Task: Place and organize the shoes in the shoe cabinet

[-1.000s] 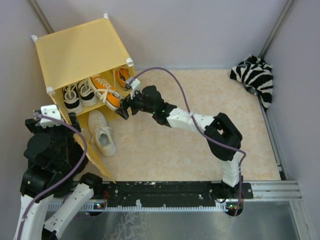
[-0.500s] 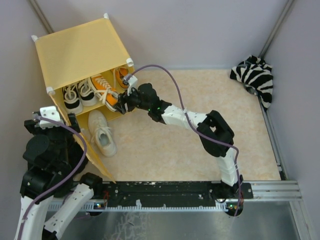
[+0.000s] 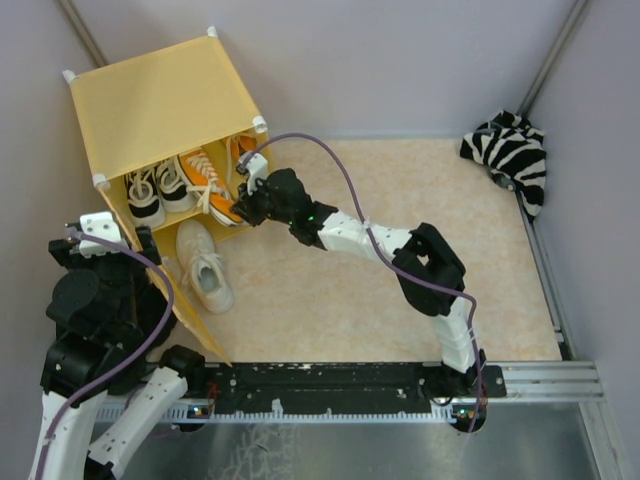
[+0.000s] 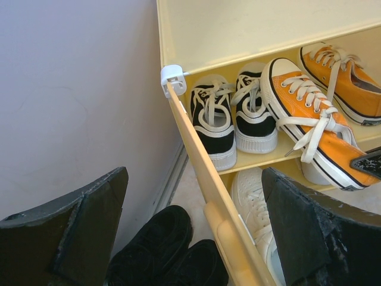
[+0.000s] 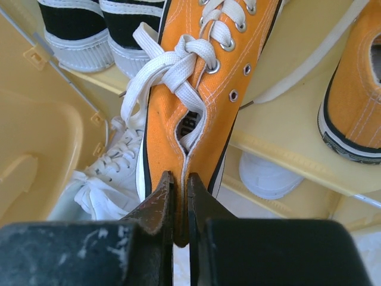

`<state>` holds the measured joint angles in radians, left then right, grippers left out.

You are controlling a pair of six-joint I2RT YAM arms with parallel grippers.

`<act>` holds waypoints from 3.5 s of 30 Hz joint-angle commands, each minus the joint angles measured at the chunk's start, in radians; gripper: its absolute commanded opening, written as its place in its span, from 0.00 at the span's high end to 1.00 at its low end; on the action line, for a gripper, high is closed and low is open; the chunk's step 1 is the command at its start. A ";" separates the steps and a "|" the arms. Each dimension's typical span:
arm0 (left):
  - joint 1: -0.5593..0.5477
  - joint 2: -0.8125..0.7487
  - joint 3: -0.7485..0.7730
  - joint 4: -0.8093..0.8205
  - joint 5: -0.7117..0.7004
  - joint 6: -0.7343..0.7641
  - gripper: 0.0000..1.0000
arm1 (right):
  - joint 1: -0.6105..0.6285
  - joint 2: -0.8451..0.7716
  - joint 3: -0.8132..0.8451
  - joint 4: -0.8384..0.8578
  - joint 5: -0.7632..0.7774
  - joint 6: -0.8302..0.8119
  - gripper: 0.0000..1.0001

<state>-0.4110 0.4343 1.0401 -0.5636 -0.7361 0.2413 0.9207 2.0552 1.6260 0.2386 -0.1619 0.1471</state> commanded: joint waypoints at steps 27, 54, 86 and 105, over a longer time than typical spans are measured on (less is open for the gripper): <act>-0.005 -0.017 -0.015 0.010 0.008 0.035 0.01 | 0.032 0.105 0.327 0.236 0.483 0.057 1.00; -0.007 -0.039 0.004 -0.002 0.010 0.044 0.01 | 0.030 0.306 0.552 -0.035 0.614 0.062 0.87; -0.008 0.055 0.073 0.037 0.041 -0.055 0.01 | 0.017 -0.537 -0.501 0.176 0.499 0.004 0.28; -0.008 0.029 0.097 -0.022 -0.083 -0.152 0.01 | 0.077 -0.461 -0.585 0.085 0.008 0.048 0.26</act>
<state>-0.4149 0.4900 1.1038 -0.5323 -0.7578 0.1234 0.9508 1.5219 0.9886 0.2619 0.0231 0.1253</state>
